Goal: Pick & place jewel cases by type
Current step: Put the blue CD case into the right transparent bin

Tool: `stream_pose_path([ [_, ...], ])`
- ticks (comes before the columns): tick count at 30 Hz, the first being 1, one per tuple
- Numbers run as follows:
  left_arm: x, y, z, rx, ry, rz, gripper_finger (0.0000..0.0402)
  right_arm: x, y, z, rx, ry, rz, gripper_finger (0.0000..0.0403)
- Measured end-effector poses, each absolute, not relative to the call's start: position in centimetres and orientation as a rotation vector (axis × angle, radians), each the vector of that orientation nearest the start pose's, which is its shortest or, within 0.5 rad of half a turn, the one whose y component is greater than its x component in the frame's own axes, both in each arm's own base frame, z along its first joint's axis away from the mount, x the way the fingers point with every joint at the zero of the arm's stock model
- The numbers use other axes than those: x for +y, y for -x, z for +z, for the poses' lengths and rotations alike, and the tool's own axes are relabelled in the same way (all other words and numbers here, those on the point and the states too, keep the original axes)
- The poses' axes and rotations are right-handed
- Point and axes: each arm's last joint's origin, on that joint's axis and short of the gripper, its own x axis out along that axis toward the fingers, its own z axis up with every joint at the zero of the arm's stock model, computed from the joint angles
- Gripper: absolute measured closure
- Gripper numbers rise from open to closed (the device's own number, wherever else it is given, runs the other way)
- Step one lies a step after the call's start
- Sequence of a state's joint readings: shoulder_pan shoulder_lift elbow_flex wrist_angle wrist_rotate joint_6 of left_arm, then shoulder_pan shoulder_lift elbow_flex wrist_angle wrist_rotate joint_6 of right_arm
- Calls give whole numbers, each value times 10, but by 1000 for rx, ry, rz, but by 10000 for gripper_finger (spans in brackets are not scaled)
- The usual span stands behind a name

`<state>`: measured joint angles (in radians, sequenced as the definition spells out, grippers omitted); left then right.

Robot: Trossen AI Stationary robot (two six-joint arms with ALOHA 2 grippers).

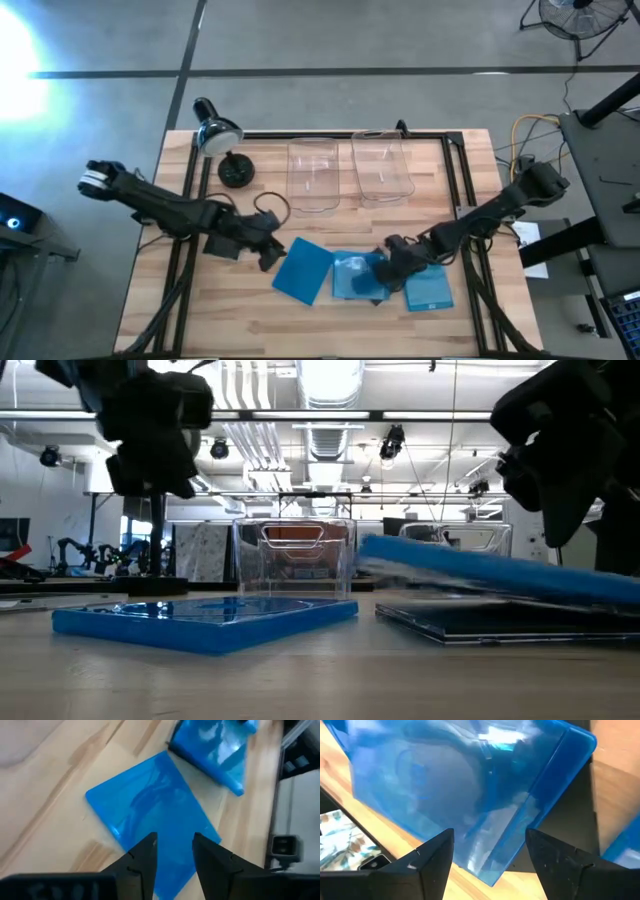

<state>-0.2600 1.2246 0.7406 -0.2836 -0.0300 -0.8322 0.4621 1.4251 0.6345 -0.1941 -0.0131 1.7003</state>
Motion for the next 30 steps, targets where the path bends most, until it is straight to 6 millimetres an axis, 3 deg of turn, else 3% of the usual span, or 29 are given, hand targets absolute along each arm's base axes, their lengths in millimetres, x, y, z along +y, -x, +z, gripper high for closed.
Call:
stream_pose_path([
  [16, -87, -327, 217, 848, 521, 76, 297, 140, -199, 171, 965, -1263, -400, 156],
  [30, -95, -382, 194, 880, 346, 12, 297, 149, -198, 146, 1012, -1311, -547, 156],
])
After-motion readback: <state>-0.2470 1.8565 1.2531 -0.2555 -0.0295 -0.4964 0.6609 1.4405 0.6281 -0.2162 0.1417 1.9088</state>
